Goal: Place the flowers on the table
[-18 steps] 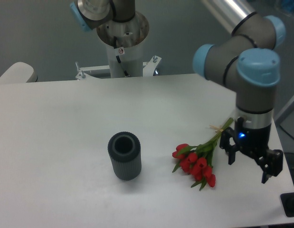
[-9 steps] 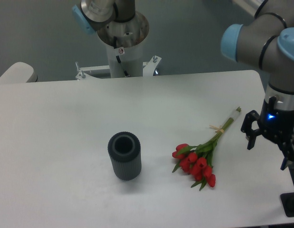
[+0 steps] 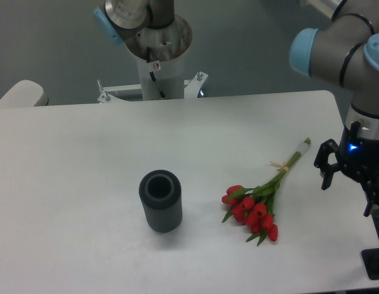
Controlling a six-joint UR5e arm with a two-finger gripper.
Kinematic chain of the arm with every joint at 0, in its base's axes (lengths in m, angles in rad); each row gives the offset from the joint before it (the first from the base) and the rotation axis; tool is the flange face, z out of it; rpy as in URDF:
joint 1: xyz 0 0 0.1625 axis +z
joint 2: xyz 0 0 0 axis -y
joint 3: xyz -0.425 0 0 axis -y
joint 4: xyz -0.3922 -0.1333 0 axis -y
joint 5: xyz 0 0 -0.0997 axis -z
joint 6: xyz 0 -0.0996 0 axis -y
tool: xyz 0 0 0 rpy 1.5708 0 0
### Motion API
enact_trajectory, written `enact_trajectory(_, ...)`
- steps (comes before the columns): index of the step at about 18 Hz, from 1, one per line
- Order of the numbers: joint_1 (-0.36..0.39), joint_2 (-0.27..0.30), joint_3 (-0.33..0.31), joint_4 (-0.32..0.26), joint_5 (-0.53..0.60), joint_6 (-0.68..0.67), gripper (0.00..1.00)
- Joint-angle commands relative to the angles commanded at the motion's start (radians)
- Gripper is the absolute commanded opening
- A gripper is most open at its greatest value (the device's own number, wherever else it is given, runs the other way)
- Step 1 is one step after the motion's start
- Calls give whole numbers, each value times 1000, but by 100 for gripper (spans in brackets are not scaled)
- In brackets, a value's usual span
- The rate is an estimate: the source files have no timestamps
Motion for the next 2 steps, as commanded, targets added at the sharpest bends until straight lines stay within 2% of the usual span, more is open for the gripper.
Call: enact_trajectory(2,-2,0,-2,0,0,-2,99)
